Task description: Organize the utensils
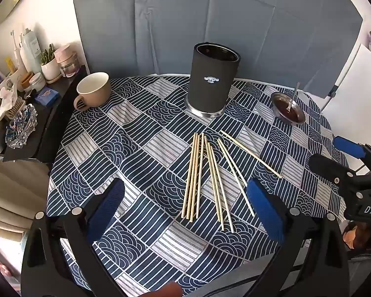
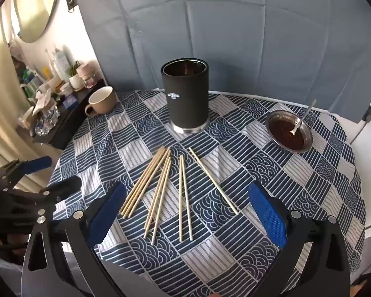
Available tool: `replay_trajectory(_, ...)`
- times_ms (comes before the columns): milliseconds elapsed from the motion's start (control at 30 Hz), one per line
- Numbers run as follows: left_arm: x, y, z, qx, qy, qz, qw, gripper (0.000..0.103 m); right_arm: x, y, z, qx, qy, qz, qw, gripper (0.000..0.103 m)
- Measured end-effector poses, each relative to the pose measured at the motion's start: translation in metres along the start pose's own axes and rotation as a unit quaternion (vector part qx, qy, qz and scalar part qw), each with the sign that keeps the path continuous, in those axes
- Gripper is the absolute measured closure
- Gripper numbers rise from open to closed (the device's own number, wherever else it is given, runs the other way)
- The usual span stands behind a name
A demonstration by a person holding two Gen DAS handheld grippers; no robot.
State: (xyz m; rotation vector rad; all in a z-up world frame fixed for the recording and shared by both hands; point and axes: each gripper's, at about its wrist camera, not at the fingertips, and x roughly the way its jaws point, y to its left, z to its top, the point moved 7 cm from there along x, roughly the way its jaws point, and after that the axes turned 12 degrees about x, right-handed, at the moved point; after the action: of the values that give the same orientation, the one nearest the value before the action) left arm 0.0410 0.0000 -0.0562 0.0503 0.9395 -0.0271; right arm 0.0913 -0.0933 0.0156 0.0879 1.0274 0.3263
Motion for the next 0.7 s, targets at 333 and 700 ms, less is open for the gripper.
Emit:
replay_trajectory(333,0.0036,0.0007,-0.0022,-0.007,0.008,-0.001,0.9999,0.006,0.0033,-0.0007,0.0013,-0.002,0.005,-0.007,1.0,0.008)
replay_trajectory(700,0.0026,-0.0004,-0.0023,0.0,0.007,-0.003,1.0,0.006,0.0029,-0.0035,0.002,0.004,0.006,-0.007,1.0,0.008)
